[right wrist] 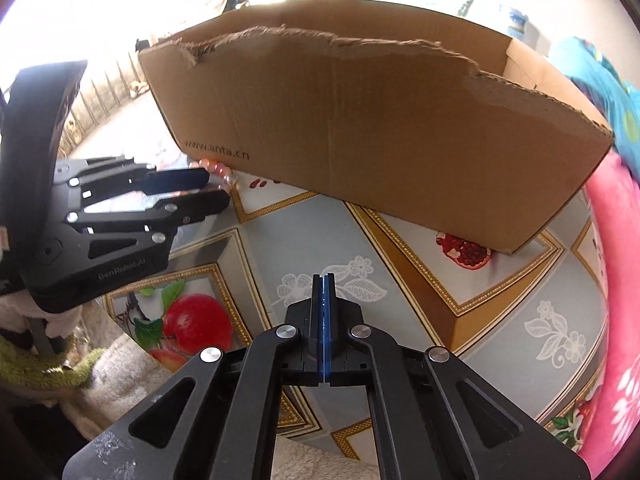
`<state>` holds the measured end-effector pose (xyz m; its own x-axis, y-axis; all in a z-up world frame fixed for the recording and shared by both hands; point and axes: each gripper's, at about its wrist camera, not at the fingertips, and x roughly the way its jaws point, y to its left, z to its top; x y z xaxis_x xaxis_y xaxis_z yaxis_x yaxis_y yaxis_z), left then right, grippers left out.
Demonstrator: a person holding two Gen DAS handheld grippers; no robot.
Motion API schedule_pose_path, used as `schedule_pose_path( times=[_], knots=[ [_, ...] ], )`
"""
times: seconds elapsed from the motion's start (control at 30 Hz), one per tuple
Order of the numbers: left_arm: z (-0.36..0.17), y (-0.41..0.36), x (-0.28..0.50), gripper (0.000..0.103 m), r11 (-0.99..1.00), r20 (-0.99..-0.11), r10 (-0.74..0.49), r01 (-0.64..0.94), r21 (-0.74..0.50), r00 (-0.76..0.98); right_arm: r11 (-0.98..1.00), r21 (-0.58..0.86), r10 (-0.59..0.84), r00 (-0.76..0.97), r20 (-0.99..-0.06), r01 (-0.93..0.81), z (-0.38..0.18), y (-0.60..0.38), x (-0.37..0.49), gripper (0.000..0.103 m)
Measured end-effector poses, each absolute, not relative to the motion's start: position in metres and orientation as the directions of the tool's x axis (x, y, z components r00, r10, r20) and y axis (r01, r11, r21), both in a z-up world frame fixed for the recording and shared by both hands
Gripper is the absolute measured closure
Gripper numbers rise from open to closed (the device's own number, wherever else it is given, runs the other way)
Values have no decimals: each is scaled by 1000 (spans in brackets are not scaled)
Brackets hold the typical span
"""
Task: Organize jewelry
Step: 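Close the right gripper on the silver charm while the left gripper grasps the pink bead bracelet, then lift both held items and carry them over the box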
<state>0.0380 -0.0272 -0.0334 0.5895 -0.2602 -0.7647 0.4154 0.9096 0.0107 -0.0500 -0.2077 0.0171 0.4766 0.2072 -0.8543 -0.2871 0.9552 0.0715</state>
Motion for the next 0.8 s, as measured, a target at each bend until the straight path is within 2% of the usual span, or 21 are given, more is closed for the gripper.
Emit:
schedule_pose_path(
  times=[0.07, 0.17, 0.23, 0.53, 0.8],
  knots=[
    [-33, -27, 40, 76, 910, -761, -264, 415, 8, 592, 958, 132, 244, 489, -837, -253, 25, -219, -49, 103],
    [-33, -27, 42, 89, 911, -754, -260, 412, 15, 603, 956, 205, 288, 516, -807, -212, 38, -235, -48, 103],
    [-33, -25, 43, 94, 910, -752, -274, 414, -1, 599, 951, 239, 307, 531, -790, -195, 46, -244, -50, 103],
    [-15, -16, 33, 94, 904, -707, -331, 425, -48, 625, 943, 268, 332, 580, -744, -196, 71, -254, -50, 103],
    [44, 8, 22, 94, 837, -612, -521, 495, -231, 595, 930, 281, 366, 660, -656, -235, 114, -258, -44, 103]
  ],
)
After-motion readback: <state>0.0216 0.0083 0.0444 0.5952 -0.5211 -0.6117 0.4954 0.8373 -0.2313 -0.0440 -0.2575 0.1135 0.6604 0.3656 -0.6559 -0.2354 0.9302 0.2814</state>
